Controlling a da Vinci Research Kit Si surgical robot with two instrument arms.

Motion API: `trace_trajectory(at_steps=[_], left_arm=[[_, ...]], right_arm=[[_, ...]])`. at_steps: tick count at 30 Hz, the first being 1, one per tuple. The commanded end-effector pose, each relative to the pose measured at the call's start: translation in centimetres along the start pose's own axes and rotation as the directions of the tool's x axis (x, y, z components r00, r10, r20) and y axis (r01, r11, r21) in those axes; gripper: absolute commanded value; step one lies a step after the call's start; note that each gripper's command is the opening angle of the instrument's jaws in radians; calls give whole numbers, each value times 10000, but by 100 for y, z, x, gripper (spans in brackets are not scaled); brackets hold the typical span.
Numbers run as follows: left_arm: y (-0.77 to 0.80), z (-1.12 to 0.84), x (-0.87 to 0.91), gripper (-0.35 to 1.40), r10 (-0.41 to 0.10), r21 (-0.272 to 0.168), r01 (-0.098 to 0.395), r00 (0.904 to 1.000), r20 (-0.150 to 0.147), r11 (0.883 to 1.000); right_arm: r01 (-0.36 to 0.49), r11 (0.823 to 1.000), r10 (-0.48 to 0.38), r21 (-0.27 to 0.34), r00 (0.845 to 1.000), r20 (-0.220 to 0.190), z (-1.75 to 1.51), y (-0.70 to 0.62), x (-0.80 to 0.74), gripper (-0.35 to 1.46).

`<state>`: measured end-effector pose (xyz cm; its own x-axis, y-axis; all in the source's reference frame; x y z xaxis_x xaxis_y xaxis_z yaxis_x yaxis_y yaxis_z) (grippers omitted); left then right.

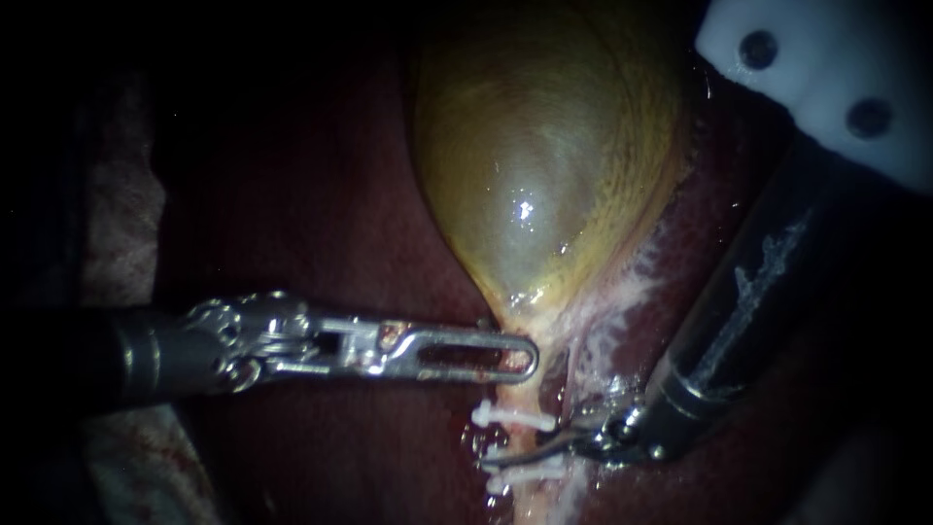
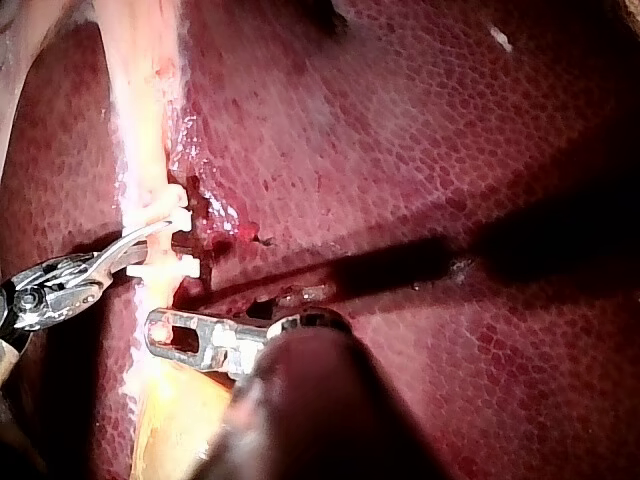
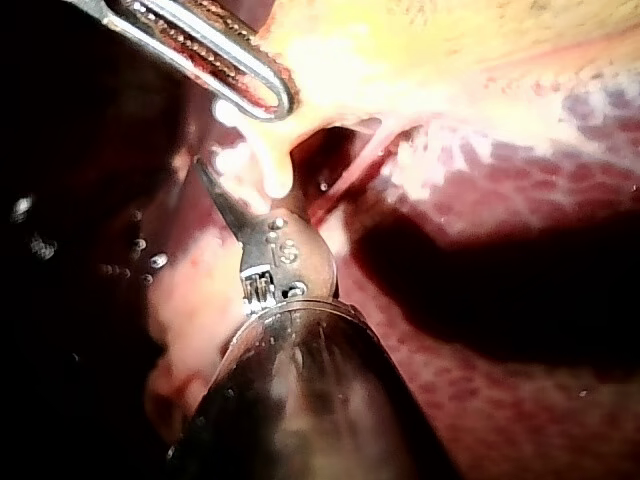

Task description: Go to the cutting position left tube

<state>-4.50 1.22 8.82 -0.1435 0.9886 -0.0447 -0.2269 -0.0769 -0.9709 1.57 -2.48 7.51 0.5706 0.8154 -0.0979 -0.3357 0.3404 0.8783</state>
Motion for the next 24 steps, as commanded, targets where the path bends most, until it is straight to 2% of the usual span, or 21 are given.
trace_trajectory(at_steps=[1, 7, 11, 24], left_arm=[[0, 0, 0, -35, -3, 0, 3, 10000, -3, 10000], [1, 0, -1, -35, -3, 0, 3, 10000, -3, 10000], [1, 0, -1, -35, -2, 0, 2, 10000, -2, 10000], [1, 0, -1, -35, -2, 0, 2, 10000, -2, 10000]], right_arm=[[-44, 10000, 44, -18, 10000, -24, -1, 0, 0, 77], [-199, 9998, 199, 27, 9997, -118, 0, 3, -1, 57], [-253, 9997, 253, 21, 9995, -193, 0, 7, 0, 51], [-601, 9981, 594, -106, 9968, -537, 0, 17, 2, 39]])
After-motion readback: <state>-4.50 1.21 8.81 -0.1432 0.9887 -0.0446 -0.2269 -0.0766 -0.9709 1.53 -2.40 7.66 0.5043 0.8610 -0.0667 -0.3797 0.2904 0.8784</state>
